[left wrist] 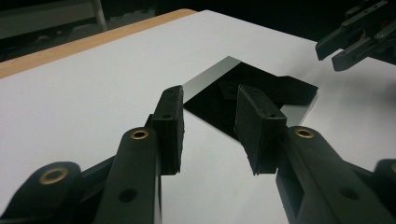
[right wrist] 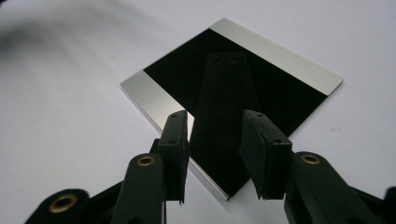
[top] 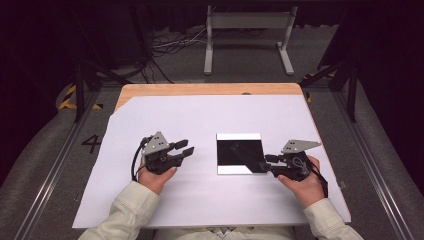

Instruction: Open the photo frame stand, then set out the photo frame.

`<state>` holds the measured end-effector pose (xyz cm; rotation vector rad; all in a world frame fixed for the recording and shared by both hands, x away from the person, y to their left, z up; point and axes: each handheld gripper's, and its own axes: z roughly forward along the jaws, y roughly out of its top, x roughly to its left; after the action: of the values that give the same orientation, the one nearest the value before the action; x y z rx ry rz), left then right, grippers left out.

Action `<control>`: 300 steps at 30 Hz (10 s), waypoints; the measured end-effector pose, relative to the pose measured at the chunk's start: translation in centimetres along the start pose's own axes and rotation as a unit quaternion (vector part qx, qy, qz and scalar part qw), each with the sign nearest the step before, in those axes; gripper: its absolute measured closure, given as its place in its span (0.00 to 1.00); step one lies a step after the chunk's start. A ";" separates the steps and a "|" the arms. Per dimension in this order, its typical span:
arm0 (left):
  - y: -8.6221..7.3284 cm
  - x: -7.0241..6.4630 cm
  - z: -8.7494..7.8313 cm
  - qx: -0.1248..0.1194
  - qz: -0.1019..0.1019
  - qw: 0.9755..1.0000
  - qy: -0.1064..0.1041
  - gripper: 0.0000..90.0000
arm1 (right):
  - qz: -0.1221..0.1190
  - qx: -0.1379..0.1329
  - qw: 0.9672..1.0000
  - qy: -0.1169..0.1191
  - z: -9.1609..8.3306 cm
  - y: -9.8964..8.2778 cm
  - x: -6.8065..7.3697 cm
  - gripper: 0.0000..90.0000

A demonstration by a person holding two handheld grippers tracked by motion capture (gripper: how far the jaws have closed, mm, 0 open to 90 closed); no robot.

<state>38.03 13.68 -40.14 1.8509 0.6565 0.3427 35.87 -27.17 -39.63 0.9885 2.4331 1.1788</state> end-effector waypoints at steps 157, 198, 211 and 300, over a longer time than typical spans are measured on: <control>-1.2 0.5 -0.5 0.023 -0.019 0.999 0.015 0.67 | 0.155 0.007 0.988 0.022 1.0 5.5 -5.2 0.51; -1.3 0.5 -0.4 0.030 -0.018 0.999 0.012 0.66 | 0.218 0.073 0.963 0.139 5.0 4.3 -5.1 0.44; -1.4 0.5 -0.2 0.034 -0.020 0.999 0.010 0.66 | 0.219 0.075 0.963 0.136 4.8 4.2 -5.2 0.52; -1.2 0.5 0.2 0.034 -0.015 0.999 0.006 0.65 | 0.033 0.015 0.988 0.150 1.7 5.6 1.3 0.98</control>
<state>38.17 14.12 -41.36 1.9020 0.7119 0.3159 38.40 -22.82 -36.36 0.9672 2.6727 1.4077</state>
